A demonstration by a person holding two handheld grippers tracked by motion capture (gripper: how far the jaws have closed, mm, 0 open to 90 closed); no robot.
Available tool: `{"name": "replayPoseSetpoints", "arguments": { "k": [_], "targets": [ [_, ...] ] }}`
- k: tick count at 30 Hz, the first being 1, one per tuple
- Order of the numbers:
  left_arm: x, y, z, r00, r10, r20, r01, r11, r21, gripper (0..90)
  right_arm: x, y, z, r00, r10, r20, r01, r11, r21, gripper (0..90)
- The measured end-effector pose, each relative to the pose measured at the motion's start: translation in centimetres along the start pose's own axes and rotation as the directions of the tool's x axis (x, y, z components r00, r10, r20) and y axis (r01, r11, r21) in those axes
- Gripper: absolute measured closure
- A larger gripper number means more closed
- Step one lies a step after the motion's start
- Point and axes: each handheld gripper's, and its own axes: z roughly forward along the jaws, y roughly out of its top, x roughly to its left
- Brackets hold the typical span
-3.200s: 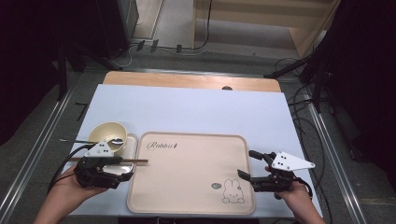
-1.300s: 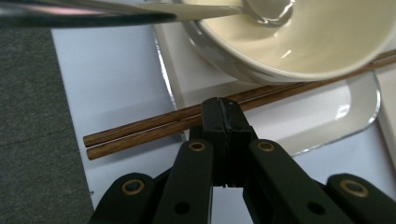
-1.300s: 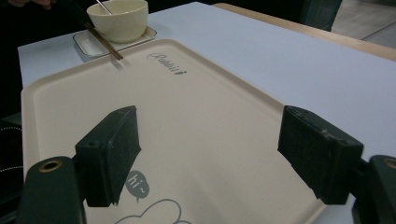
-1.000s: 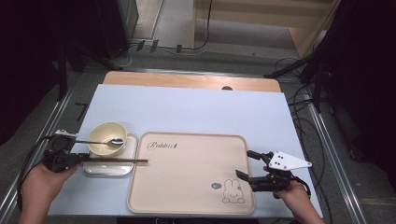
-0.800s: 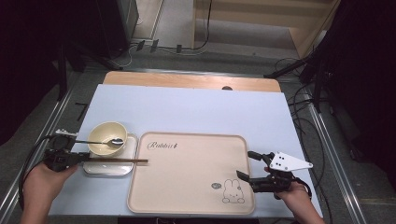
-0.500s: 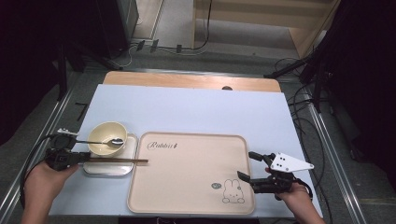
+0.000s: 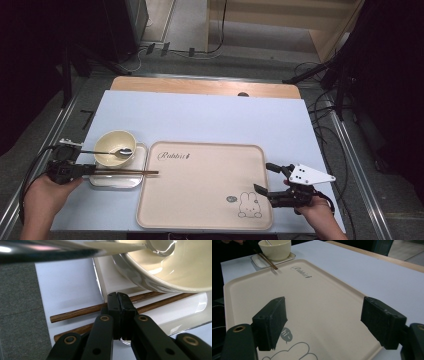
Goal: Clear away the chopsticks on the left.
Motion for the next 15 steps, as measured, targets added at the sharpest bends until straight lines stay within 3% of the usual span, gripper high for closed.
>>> {"name": "replayPoseSetpoints", "arguments": {
  "k": [5,9,11,13,14,15],
  "targets": [
    [-0.1,-0.3,-1.0,0.9998,0.017,0.005,-0.017,0.9998,-0.011,85.7,0.0,0.0,0.0,1.0000,0.002,-0.001,-0.002,1.000,0.002,20.8],
    [-0.2,-0.6,-2.2,0.9976,0.049,0.049,-0.048,0.9984,-0.032,81.9,0.0,0.0,0.0,1.0000,0.001,-0.003,-0.001,1.000,0.000,20.8],
    [-0.4,-0.7,-2.6,0.9919,0.094,0.085,-0.091,0.9950,-0.041,78.6,0.0,0.0,0.0,1.0000,0.000,-0.003,0.000,1.000,0.001,20.8],
    [-0.6,-0.8,-2.9,0.9840,0.141,0.108,-0.137,0.9895,-0.044,74.2,0.1,0.0,0.0,1.0000,-0.001,-0.004,0.001,1.000,0.002,20.8],
    [-0.6,-0.9,-3.0,0.9783,0.158,0.134,-0.154,0.9872,-0.041,67.7,0.1,0.0,0.0,1.0000,-0.001,-0.004,0.001,1.000,0.004,20.8],
    [-0.7,-0.9,-3.0,0.9746,0.169,0.147,-0.166,0.9856,-0.029,67.7,0.1,0.0,0.0,1.0000,-0.001,-0.004,0.001,1.000,0.004,20.8]
  ]
}}
